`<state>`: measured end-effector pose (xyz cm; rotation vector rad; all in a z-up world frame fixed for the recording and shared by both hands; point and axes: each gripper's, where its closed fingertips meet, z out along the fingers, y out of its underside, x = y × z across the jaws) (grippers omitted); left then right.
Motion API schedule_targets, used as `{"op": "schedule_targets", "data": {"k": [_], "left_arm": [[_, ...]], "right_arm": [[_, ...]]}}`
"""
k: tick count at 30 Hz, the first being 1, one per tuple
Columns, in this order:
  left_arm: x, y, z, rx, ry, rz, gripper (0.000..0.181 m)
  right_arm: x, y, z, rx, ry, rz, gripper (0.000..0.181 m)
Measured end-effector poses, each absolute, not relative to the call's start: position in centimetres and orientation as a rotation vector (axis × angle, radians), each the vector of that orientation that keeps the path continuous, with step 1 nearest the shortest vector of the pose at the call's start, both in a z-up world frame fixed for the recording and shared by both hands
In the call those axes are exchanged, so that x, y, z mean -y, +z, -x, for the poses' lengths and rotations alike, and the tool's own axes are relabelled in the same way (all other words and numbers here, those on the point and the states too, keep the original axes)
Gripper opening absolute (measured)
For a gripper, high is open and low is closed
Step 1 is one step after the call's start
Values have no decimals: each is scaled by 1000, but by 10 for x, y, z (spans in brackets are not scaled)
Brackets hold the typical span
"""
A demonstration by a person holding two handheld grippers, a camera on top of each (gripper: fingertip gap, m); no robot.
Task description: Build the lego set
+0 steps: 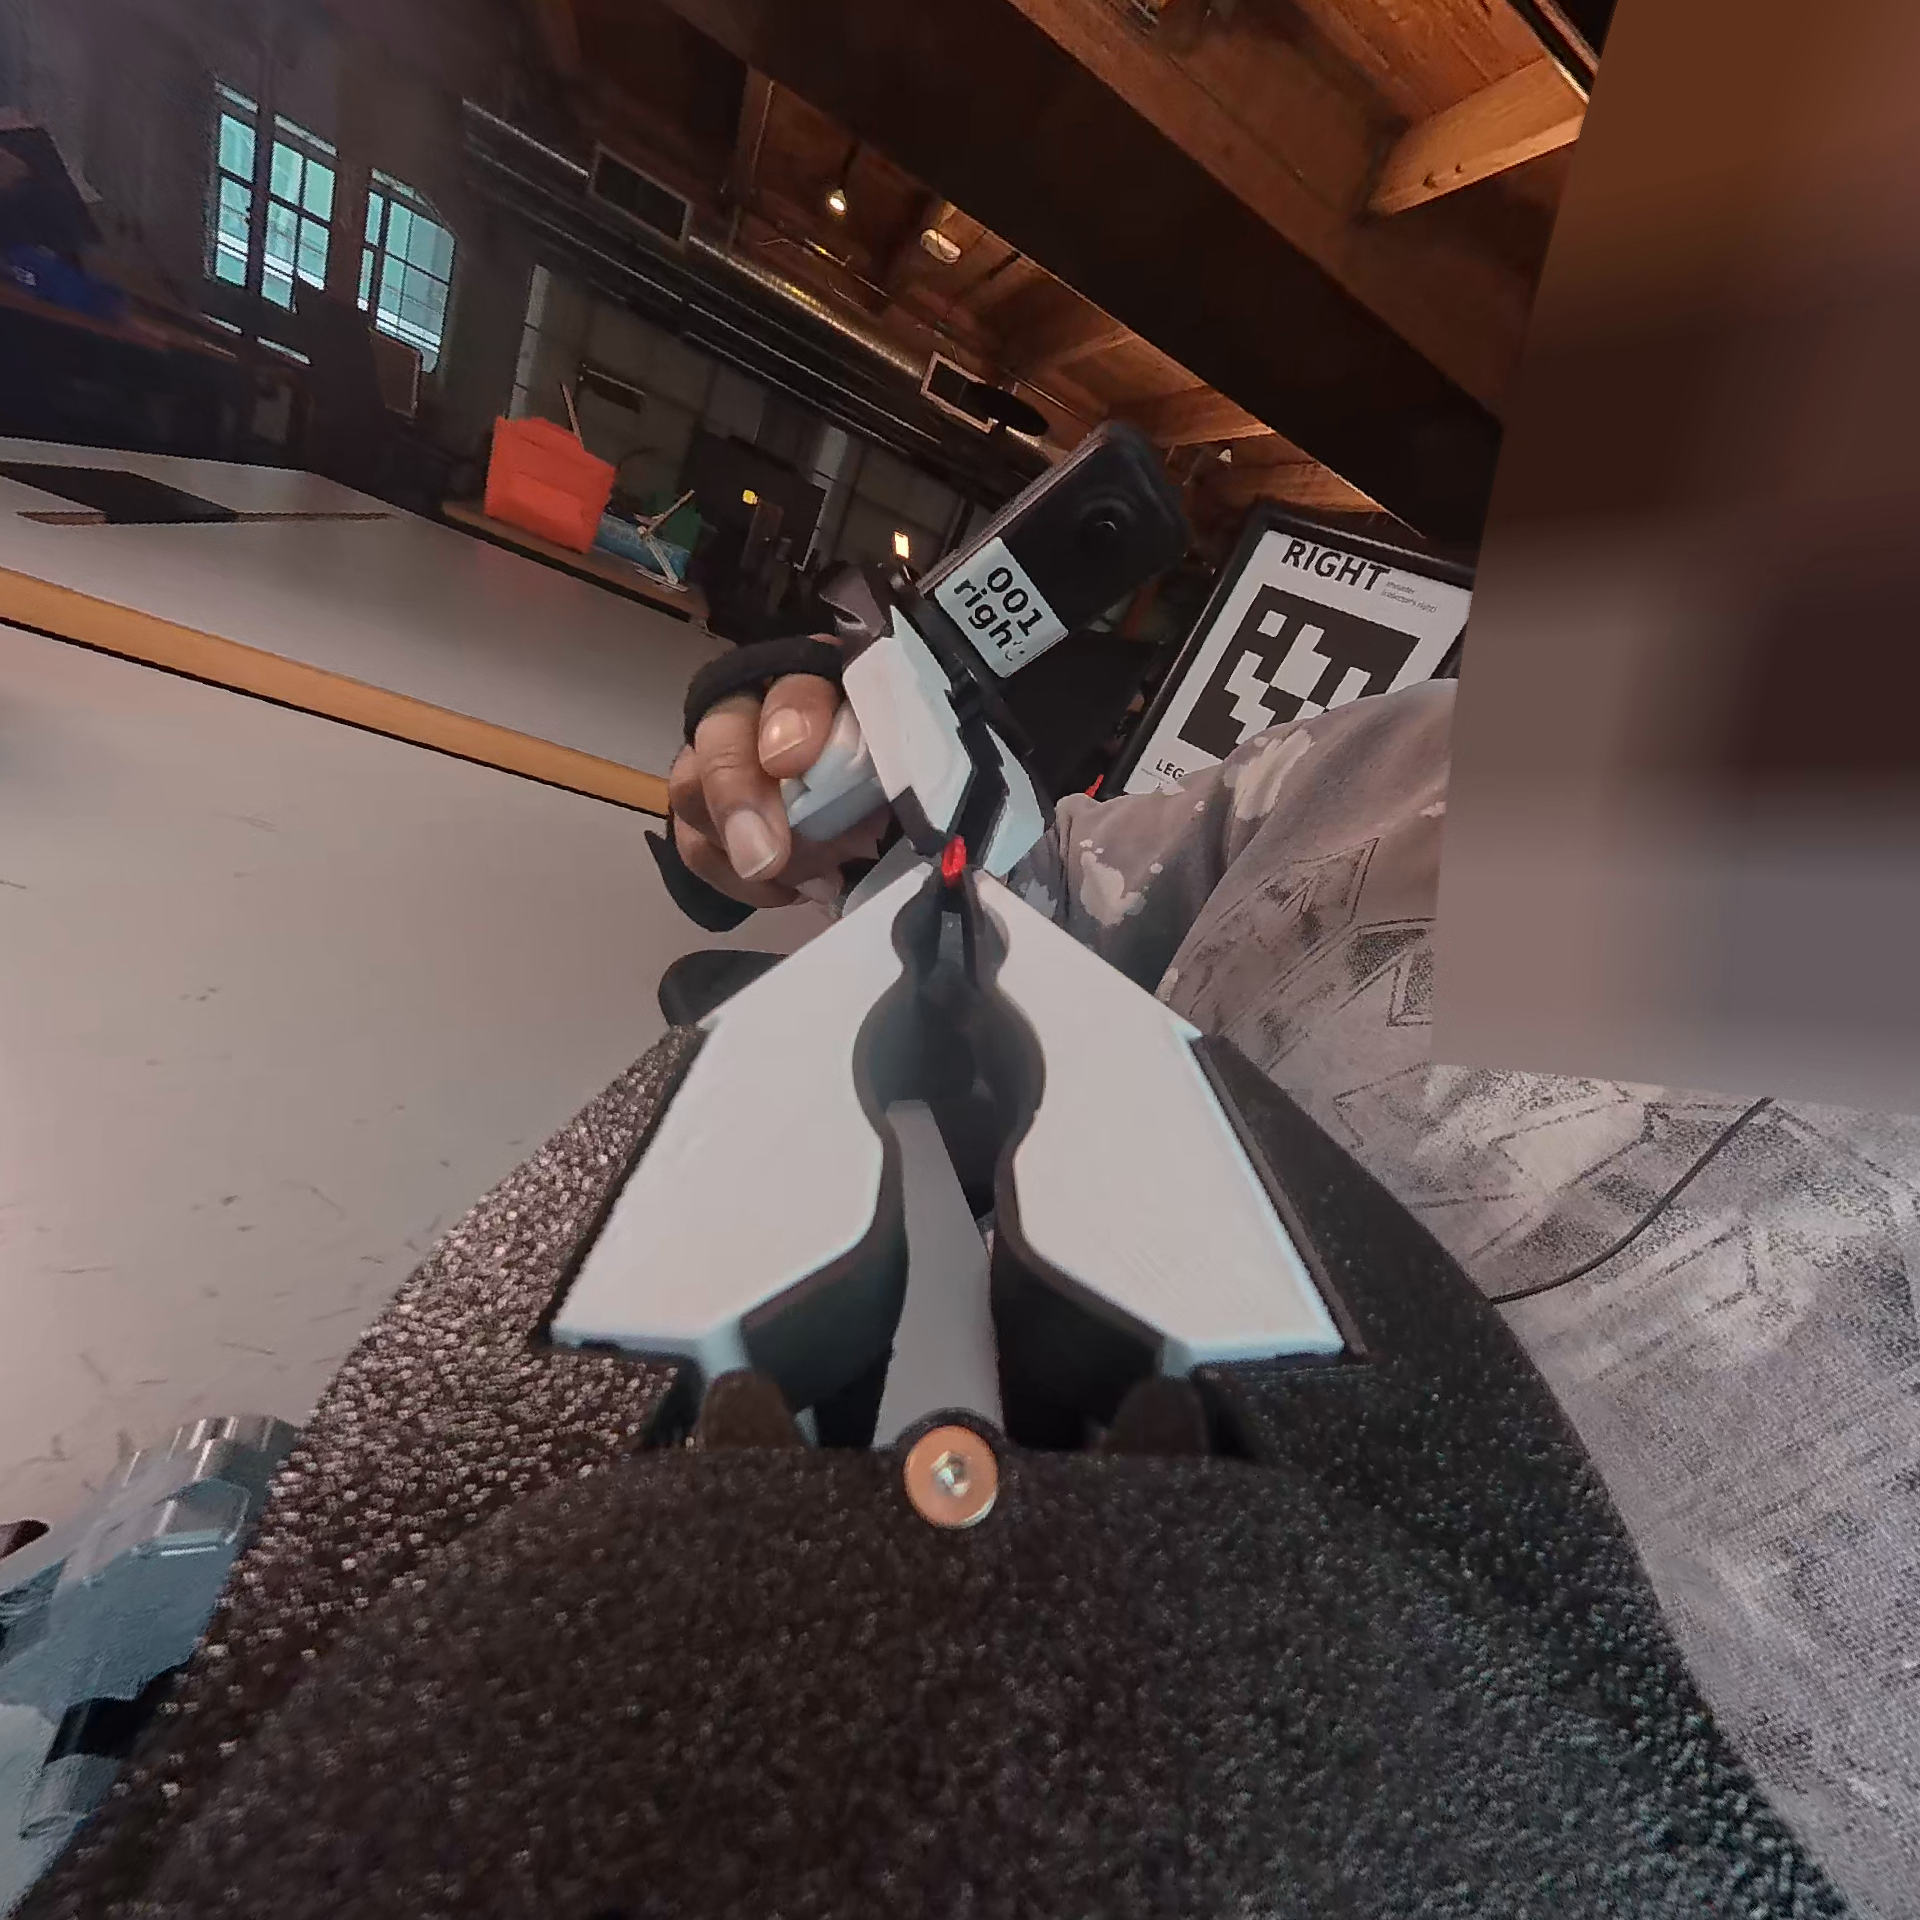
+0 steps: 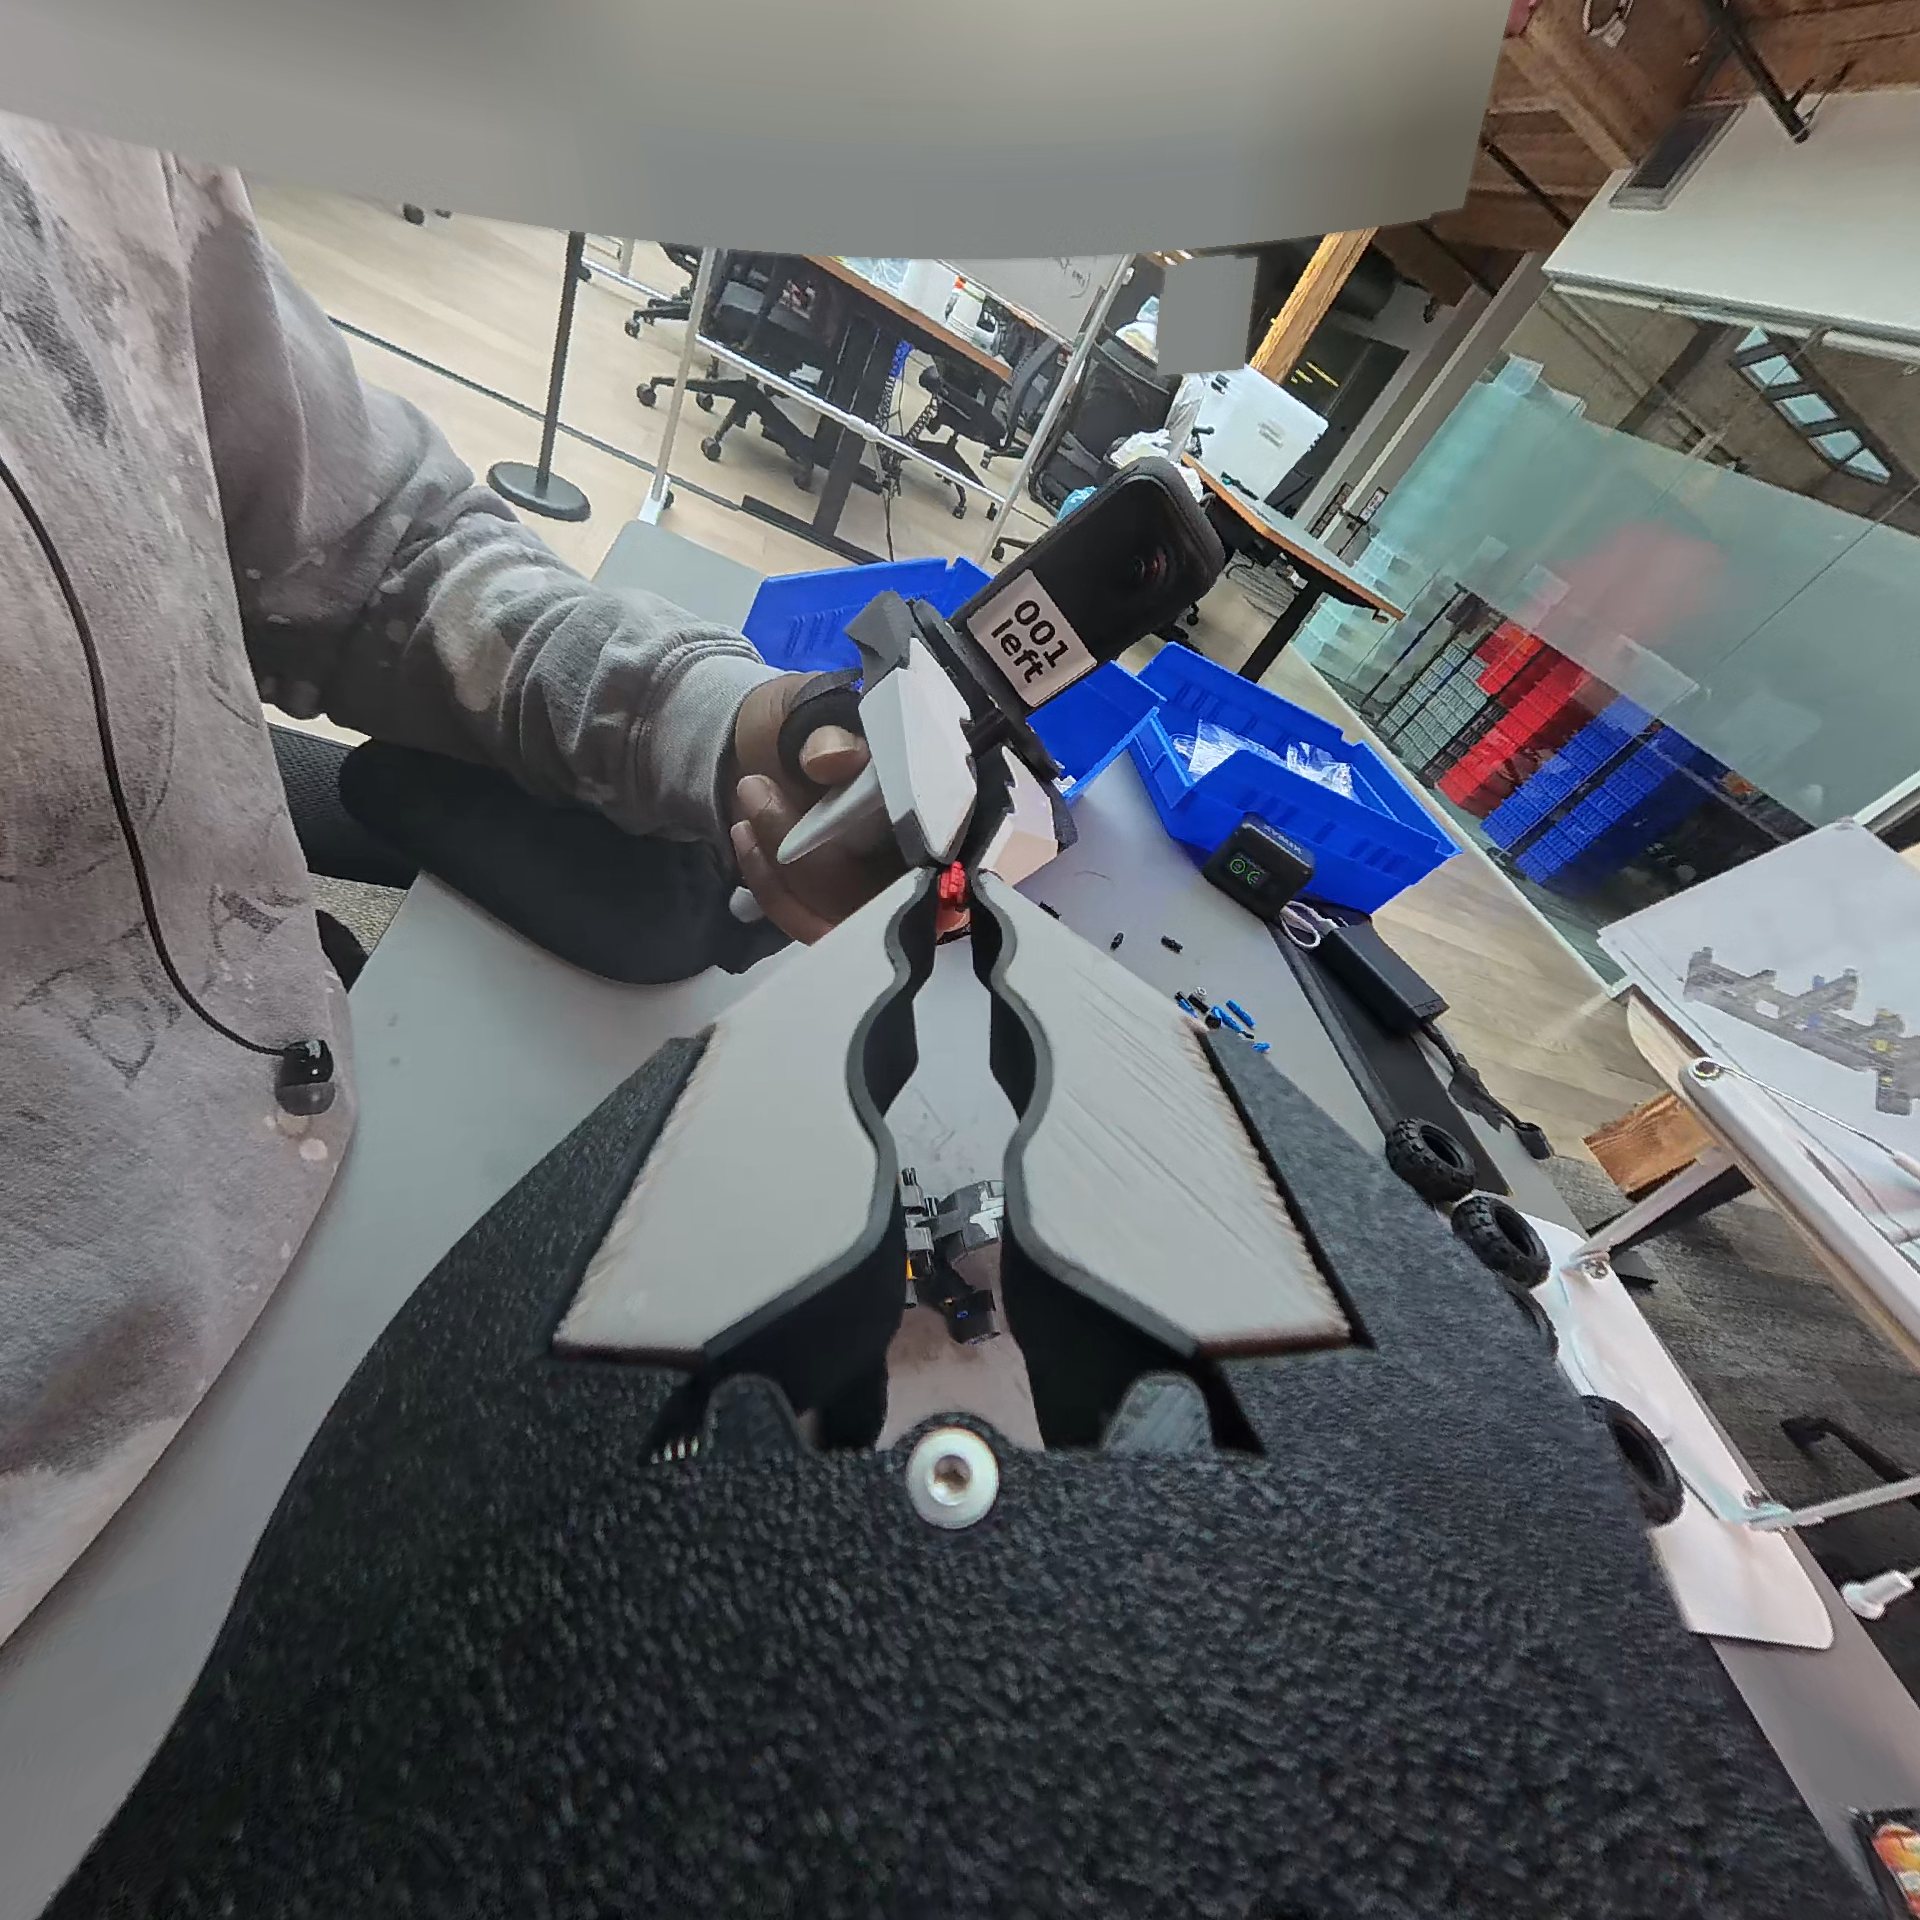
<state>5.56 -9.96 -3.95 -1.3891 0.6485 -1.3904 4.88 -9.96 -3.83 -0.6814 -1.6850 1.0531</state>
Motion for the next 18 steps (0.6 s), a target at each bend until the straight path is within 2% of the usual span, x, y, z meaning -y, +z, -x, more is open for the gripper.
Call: {"op": "schedule_targets", "data": {"k": [10, 12, 14, 18], "left_arm": [[97, -44, -55, -707, -1244, 1405, 4], [94, -50, -52, -741, -1139, 1458, 15], [94, -64, -46, -800, -1009, 1551, 24], [118, -119, -45, -967, -824, 1809, 21]], "right_arm": [[97, -43, -47, 1716, 1083, 738, 3], [93, -44, -51, 1739, 1104, 768, 3], [88, -54, -59, 1824, 1091, 837, 3], [89, -105, -82, 2075, 973, 1000, 4]]}}
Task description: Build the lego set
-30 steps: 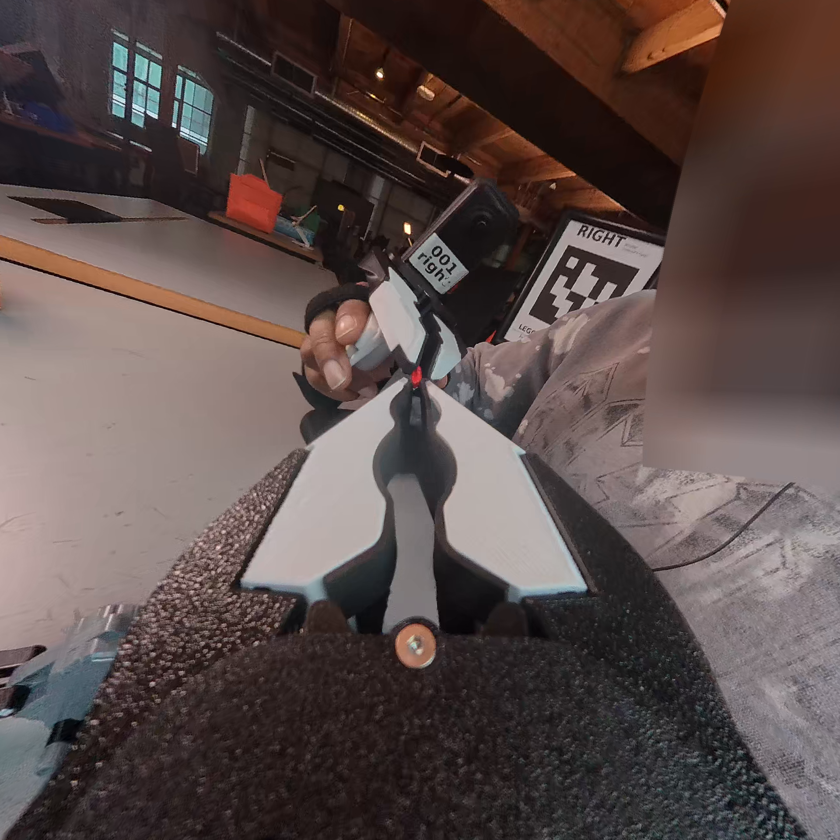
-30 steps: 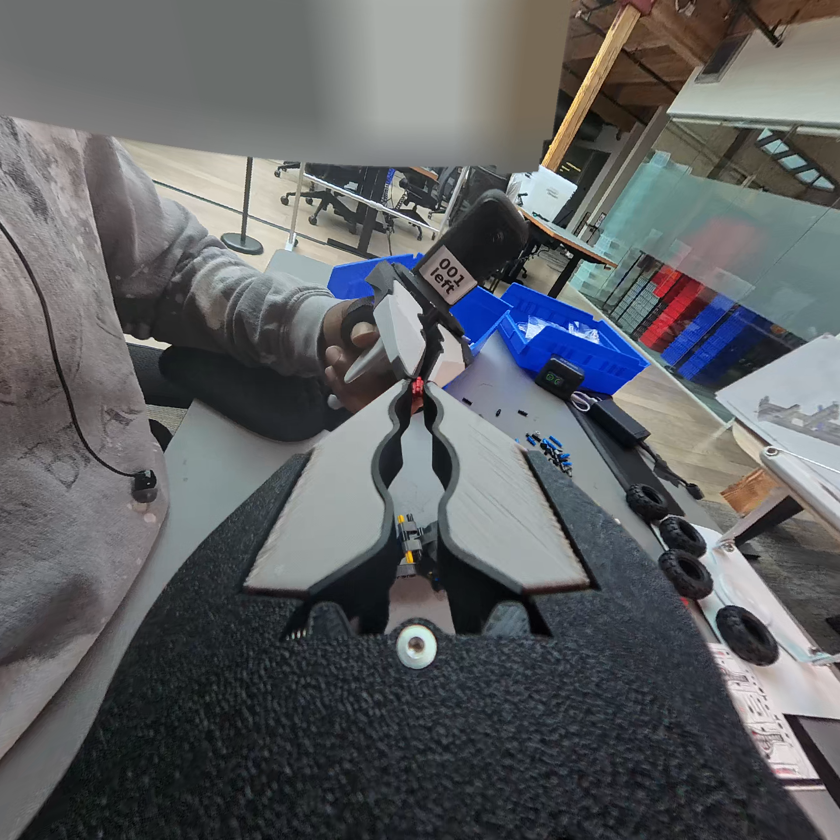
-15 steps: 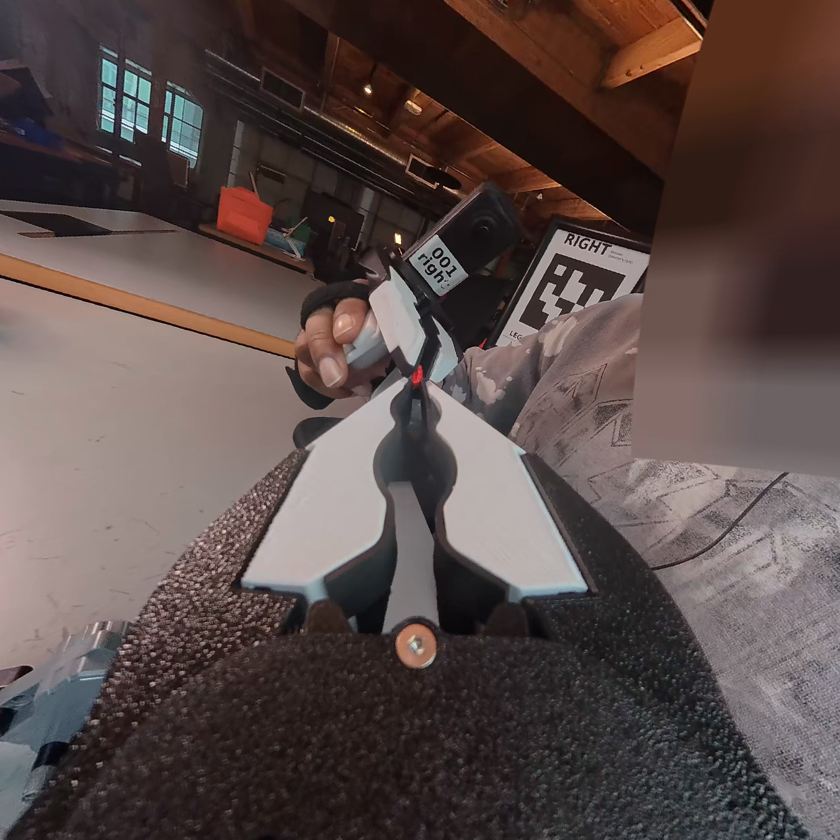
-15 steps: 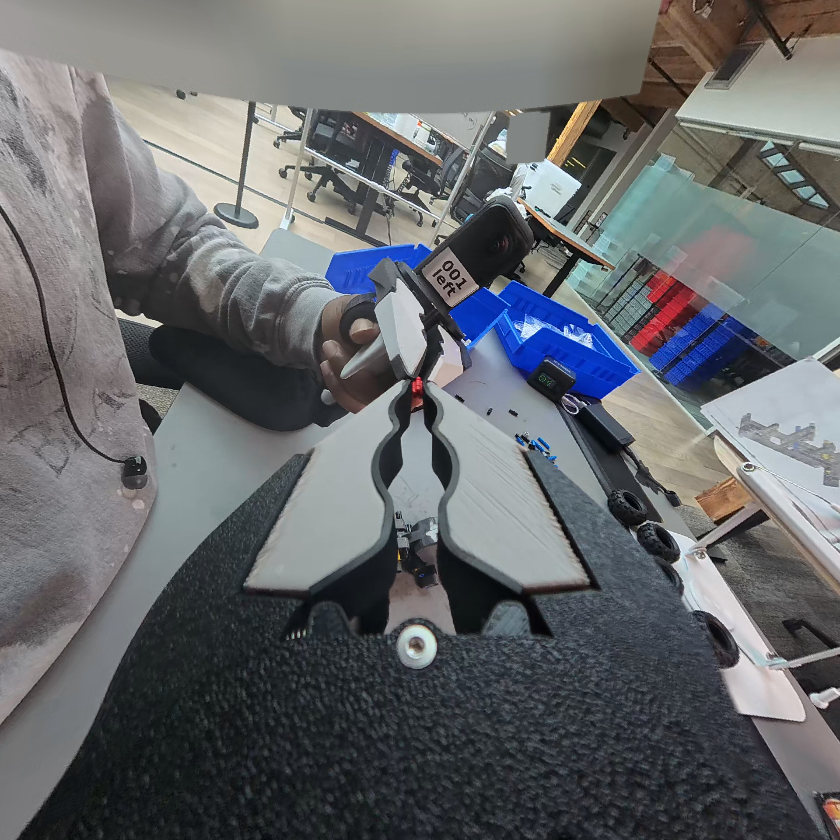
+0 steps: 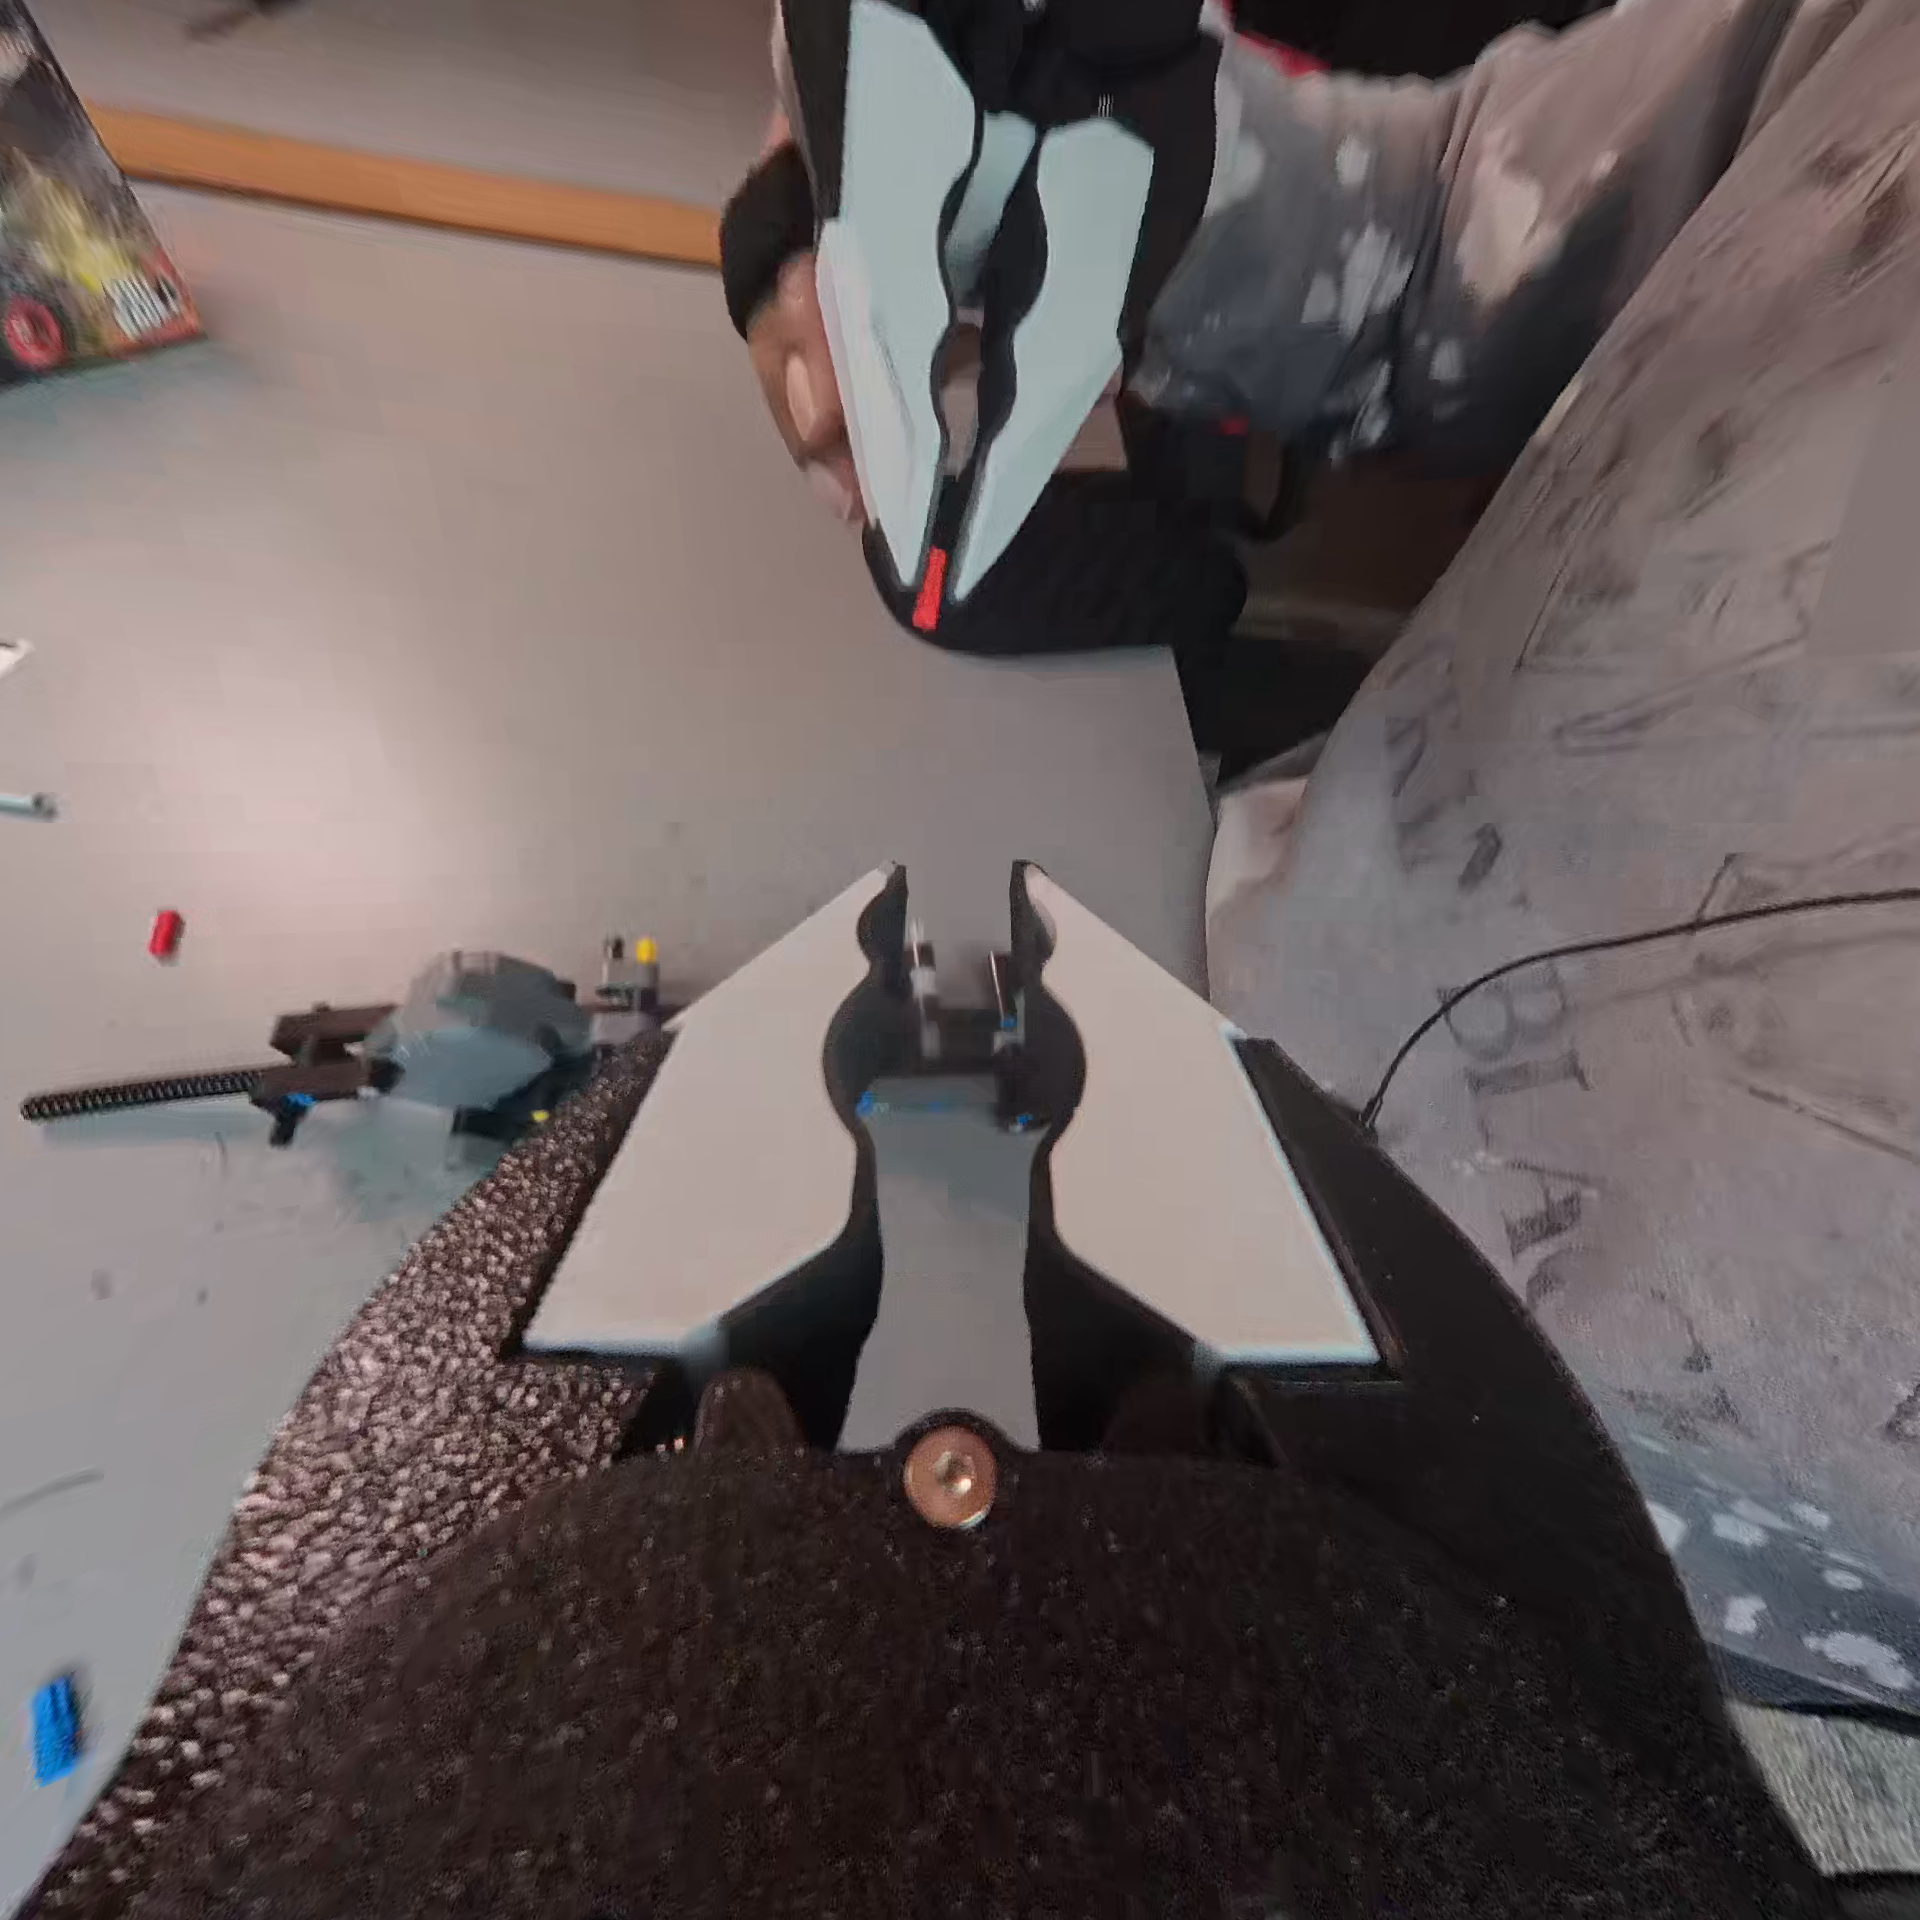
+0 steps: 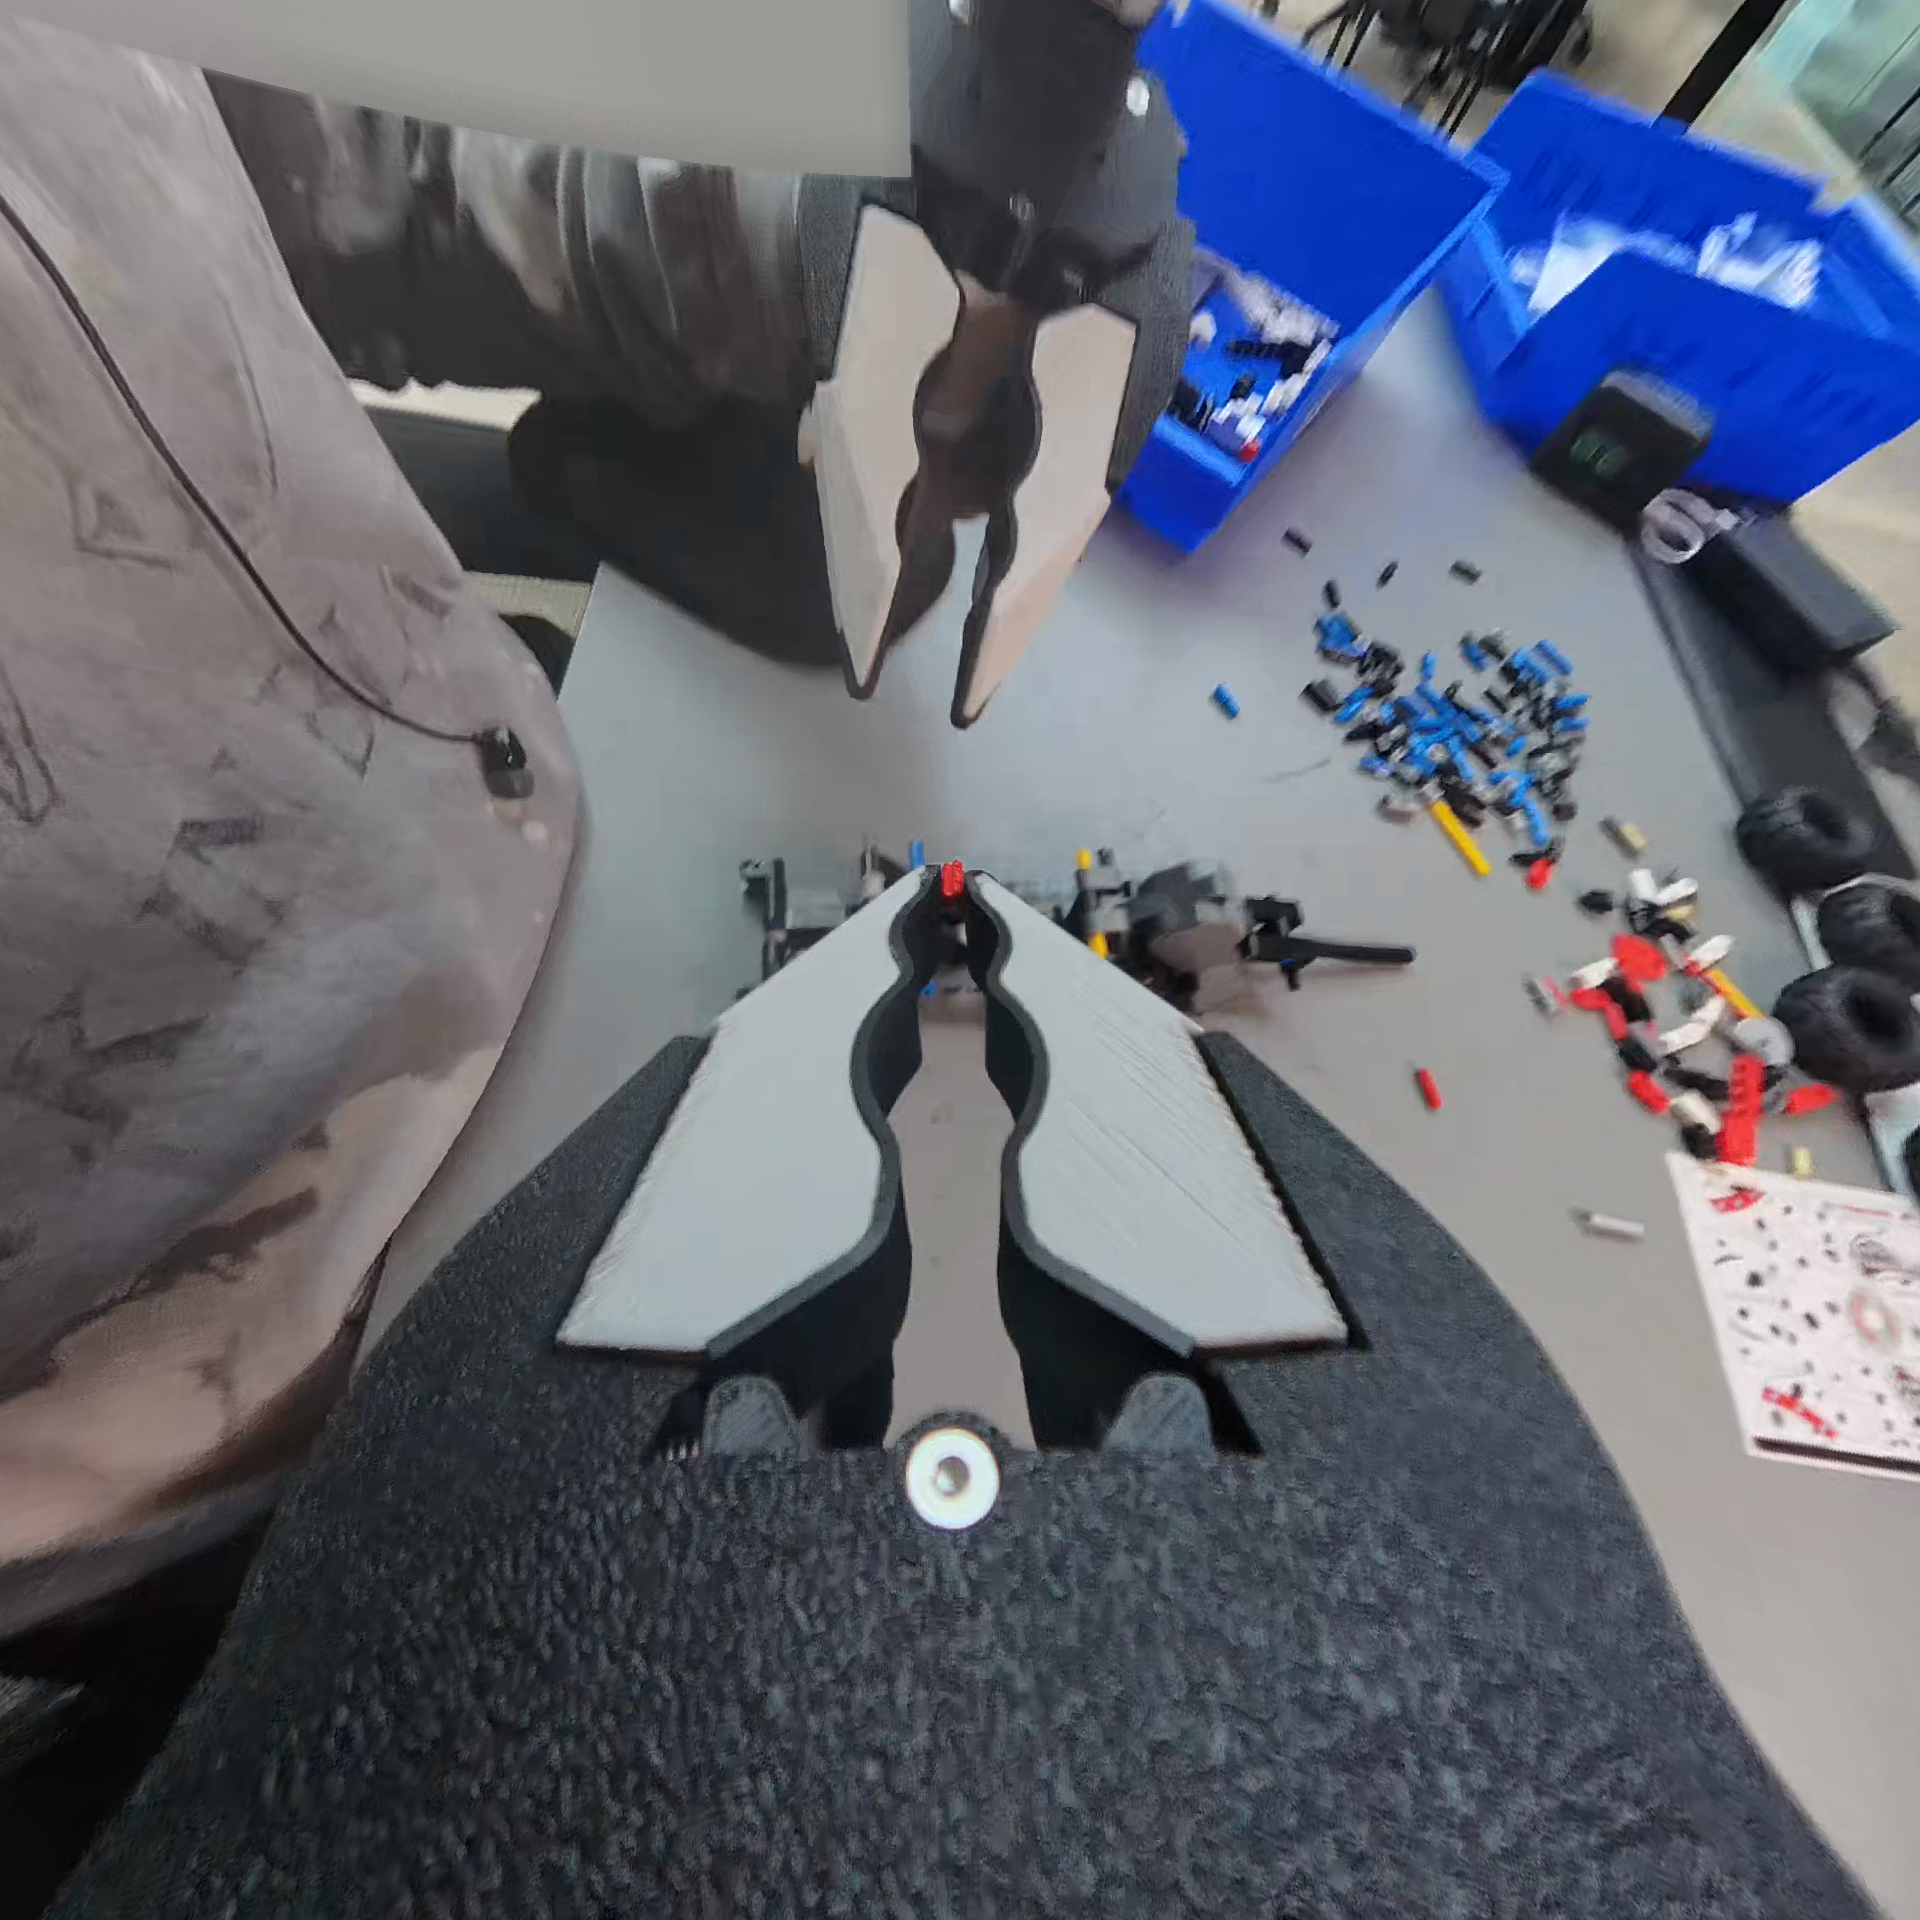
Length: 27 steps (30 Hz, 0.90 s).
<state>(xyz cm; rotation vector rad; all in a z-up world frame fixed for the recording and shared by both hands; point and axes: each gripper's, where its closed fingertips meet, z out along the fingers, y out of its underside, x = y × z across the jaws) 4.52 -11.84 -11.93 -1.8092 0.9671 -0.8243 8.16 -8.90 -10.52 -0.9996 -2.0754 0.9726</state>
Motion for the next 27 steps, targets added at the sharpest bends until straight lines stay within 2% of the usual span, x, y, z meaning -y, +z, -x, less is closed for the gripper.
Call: {"op": "schedule_targets", "data": {"k": [4, 6, 9, 13, 14, 27], "left_arm": [[146, -174, -50, -1073, -654, 2043, 22], [152, -197, -49, -1113, -531, 2143, 29], [154, -217, -55, -1165, -462, 2202, 30], [144, -228, -67, -1236, -396, 2193, 18], [140, -228, -72, -1244, -399, 2180, 9], [105, -228, -95, -1300, -494, 2080, 10]], "right_arm": [[105, -154, -96, 2247, 896, 1110, 4], [115, -170, -99, 2317, 875, 1137, 4], [125, -189, -101, 2415, 823, 1196, 4], [122, -200, -100, 2470, 764, 1240, 4], [122, -202, -102, 2486, 754, 1250, 4], [91, -214, -119, 2616, 466, 1291, 4]]}}
